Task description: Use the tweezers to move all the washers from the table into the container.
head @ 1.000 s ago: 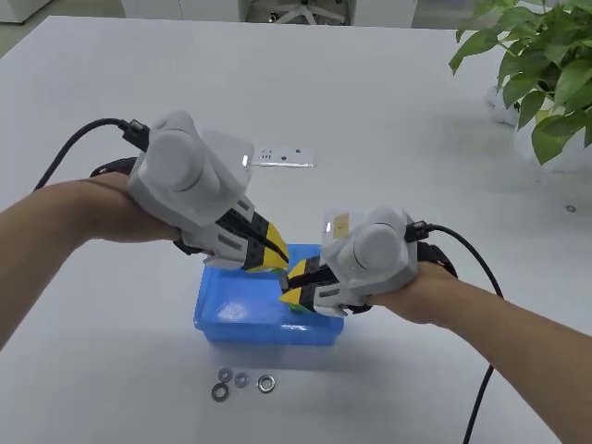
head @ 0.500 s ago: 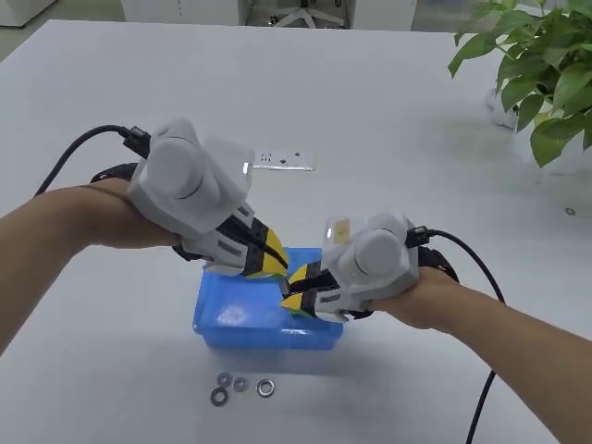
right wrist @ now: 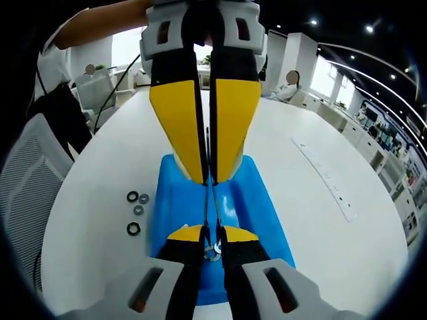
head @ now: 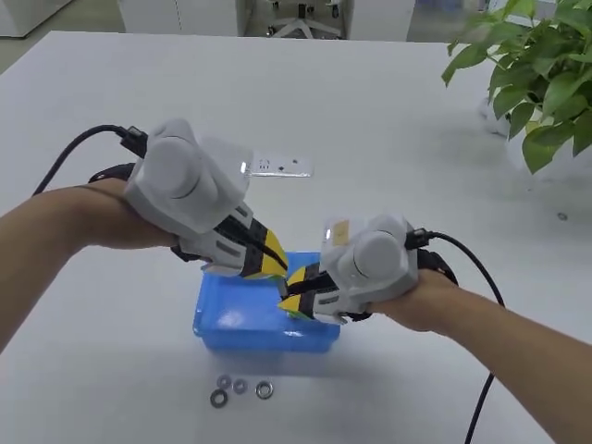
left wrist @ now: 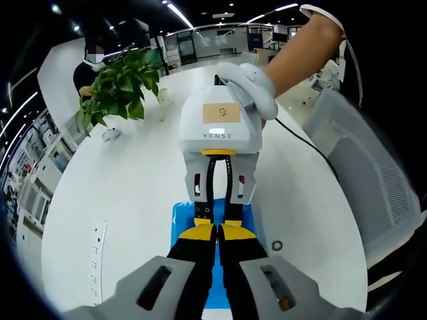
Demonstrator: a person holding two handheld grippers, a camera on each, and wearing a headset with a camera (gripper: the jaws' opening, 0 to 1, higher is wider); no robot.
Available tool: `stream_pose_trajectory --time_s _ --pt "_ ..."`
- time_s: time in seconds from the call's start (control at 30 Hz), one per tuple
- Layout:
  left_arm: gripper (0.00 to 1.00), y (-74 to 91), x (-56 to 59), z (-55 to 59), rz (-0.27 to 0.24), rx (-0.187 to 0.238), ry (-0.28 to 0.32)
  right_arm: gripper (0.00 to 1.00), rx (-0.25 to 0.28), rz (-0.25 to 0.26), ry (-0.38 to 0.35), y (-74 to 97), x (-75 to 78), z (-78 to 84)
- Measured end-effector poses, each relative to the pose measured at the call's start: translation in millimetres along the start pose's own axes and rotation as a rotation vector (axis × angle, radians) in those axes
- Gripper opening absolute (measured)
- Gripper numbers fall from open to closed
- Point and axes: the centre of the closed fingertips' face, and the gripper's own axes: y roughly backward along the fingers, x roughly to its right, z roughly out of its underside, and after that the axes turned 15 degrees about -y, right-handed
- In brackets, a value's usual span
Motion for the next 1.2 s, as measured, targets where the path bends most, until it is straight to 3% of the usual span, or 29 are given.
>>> stream_pose_trajectory --time_s 0.47,1.2 --pt "0.05 17.4 3.6 -16.4 -0.013 -0.002 -0.008 0.11 0.033 0.015 0.006 12.8 -12.0 -16.8" --pt "0.05 39.4 30.6 -30.6 -0.017 -0.039 -0.01 0.11 0.059 0.005 0.031 20.0 -46.7 -31.2"
